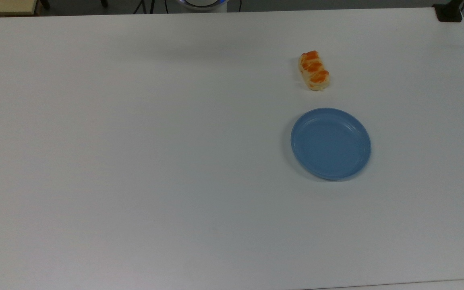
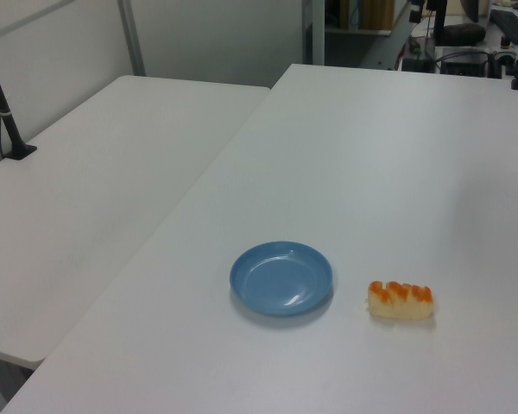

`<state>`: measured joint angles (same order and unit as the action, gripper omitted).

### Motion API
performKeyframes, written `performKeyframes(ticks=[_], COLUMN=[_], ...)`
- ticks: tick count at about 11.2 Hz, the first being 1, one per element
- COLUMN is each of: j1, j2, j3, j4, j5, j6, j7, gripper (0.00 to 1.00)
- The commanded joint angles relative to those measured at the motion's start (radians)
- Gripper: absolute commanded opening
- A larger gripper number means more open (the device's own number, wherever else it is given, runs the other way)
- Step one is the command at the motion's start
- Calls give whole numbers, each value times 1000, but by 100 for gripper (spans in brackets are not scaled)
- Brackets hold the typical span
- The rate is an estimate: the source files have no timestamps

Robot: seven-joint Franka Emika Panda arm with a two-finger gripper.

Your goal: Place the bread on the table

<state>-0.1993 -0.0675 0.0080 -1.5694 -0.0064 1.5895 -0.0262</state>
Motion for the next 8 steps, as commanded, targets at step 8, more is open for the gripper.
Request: performKeyframes(ticks=[8], j1=[138], j2=[90], j3=[-85], j4=[48], j5=[3], j6=[35], j7=[19], gripper=[100])
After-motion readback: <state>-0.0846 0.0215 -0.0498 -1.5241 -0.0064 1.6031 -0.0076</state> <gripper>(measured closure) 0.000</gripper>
